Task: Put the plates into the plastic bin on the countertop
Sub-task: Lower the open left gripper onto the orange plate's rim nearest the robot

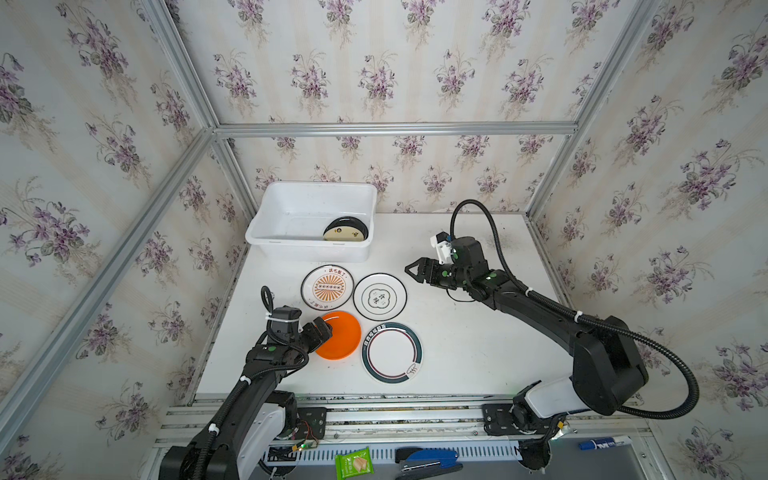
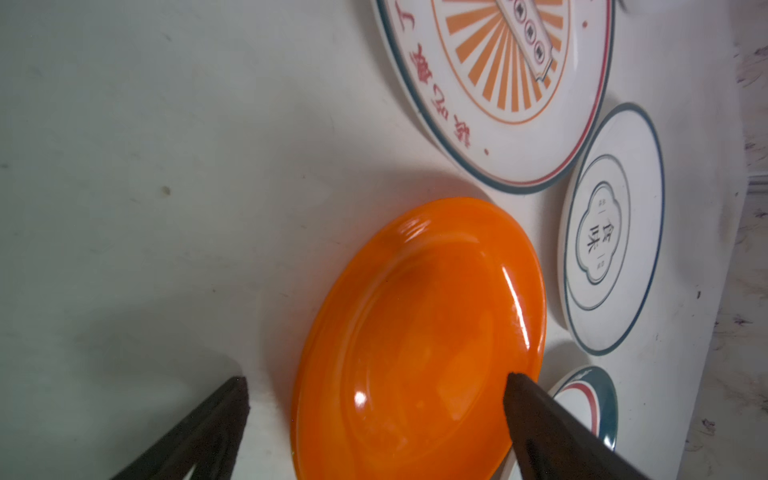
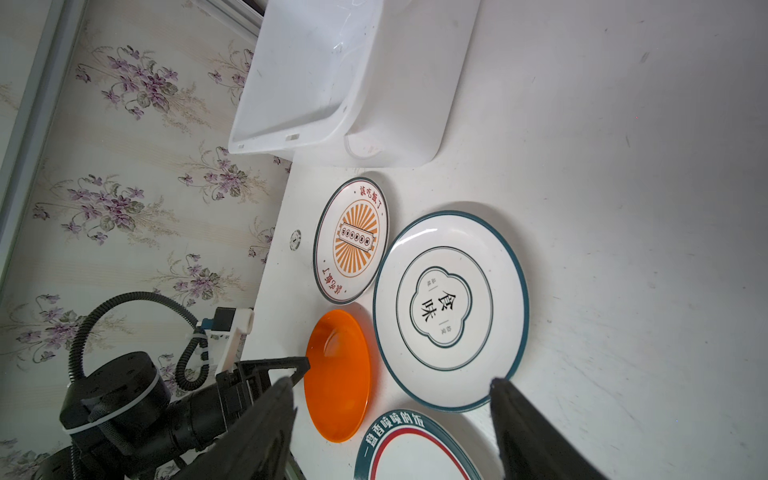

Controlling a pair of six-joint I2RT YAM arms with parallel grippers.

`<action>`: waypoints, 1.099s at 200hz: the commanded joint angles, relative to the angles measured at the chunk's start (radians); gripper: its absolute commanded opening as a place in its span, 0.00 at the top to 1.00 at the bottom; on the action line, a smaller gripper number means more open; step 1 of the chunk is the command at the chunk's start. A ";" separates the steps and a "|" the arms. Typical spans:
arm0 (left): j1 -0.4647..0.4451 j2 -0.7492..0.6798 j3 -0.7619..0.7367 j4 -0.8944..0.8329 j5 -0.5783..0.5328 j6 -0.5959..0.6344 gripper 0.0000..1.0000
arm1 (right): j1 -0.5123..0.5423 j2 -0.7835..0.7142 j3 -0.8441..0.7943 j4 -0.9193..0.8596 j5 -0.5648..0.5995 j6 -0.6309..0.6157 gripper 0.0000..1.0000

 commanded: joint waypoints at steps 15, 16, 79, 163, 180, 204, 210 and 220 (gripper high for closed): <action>0.072 0.009 -0.036 0.067 0.105 -0.004 0.20 | 0.001 0.001 0.007 0.029 0.002 0.008 0.24; 0.074 0.011 -0.037 0.068 0.107 -0.004 0.21 | 0.001 0.002 0.007 0.030 0.002 0.008 0.24; 0.097 0.078 -0.065 0.111 0.130 -0.009 0.42 | 0.001 0.004 -0.005 0.039 0.014 0.015 0.24; 0.099 0.109 -0.067 0.110 0.087 0.031 0.81 | 0.001 0.005 -0.021 0.056 0.025 0.034 0.24; 0.098 0.120 -0.065 0.109 0.085 0.036 0.84 | 0.001 0.009 -0.020 0.060 0.023 0.036 0.25; 0.099 0.127 -0.064 0.110 0.080 0.042 0.87 | 0.001 0.015 -0.018 0.054 0.025 0.036 0.25; 0.099 0.125 -0.064 0.110 0.079 0.043 0.87 | 0.001 0.015 -0.016 0.051 0.030 0.036 0.25; 0.099 0.124 -0.062 0.110 0.073 0.046 0.87 | 0.001 0.015 -0.017 0.048 0.033 0.036 0.25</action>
